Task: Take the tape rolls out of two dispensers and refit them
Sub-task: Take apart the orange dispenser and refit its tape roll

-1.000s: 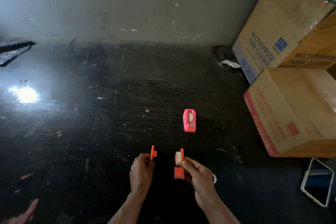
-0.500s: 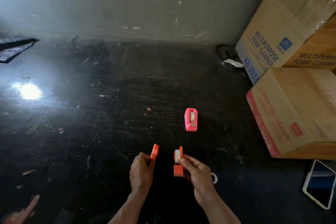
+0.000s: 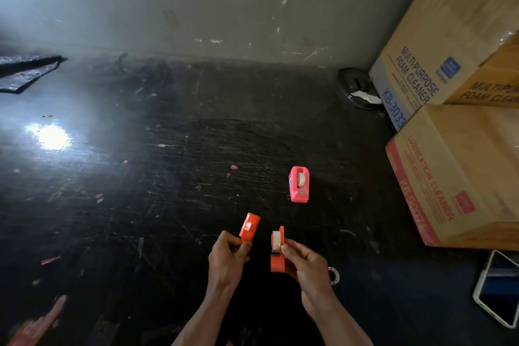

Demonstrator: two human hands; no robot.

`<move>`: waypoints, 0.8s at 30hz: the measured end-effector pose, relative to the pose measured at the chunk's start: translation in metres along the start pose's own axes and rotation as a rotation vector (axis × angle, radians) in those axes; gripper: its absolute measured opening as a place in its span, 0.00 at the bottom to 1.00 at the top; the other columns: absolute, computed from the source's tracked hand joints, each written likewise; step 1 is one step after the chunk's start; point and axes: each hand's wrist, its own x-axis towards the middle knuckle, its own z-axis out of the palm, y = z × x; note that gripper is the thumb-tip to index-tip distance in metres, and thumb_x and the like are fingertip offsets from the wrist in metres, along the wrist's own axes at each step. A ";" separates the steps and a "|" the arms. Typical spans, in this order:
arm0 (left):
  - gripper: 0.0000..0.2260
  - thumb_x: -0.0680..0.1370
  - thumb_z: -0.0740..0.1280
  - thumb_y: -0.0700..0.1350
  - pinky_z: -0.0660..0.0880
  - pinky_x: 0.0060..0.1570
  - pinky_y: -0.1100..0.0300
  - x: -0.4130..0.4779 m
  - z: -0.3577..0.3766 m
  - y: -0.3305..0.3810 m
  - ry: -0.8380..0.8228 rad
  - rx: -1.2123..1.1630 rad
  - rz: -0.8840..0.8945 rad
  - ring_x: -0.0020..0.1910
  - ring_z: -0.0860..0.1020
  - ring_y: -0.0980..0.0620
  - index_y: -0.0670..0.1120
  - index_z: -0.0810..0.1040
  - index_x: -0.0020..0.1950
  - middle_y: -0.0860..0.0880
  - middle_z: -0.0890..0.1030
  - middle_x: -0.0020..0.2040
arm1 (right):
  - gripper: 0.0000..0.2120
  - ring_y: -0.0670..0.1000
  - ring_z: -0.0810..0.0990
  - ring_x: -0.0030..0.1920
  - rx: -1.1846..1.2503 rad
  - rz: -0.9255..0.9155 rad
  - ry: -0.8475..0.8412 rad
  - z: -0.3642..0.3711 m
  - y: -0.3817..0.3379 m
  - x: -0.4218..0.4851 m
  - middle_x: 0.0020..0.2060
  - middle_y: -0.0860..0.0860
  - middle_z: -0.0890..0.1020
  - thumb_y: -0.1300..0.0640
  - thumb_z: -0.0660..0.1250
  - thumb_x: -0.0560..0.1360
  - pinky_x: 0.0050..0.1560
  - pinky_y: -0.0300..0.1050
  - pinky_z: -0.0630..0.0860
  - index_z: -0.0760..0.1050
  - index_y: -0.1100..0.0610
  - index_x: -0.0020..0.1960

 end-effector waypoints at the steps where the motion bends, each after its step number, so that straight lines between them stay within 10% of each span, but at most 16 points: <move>1: 0.05 0.79 0.71 0.40 0.83 0.39 0.61 -0.001 0.000 0.001 0.006 -0.013 -0.009 0.44 0.86 0.50 0.44 0.77 0.46 0.46 0.83 0.48 | 0.11 0.52 0.84 0.58 -0.003 -0.001 0.005 0.000 0.000 0.000 0.56 0.51 0.87 0.57 0.72 0.78 0.67 0.58 0.77 0.83 0.52 0.60; 8: 0.04 0.79 0.73 0.43 0.85 0.48 0.51 -0.010 0.001 0.002 0.032 -0.025 -0.037 0.43 0.86 0.52 0.46 0.79 0.46 0.47 0.84 0.46 | 0.11 0.52 0.86 0.56 0.017 -0.013 -0.003 0.002 0.001 0.001 0.53 0.51 0.89 0.58 0.73 0.77 0.65 0.58 0.79 0.84 0.53 0.59; 24: 0.10 0.77 0.74 0.40 0.79 0.45 0.66 -0.027 0.010 0.010 0.064 0.116 0.235 0.48 0.82 0.60 0.54 0.81 0.54 0.55 0.81 0.51 | 0.08 0.50 0.84 0.56 0.043 -0.054 -0.014 0.016 -0.016 -0.009 0.54 0.50 0.87 0.57 0.73 0.77 0.62 0.55 0.80 0.84 0.49 0.56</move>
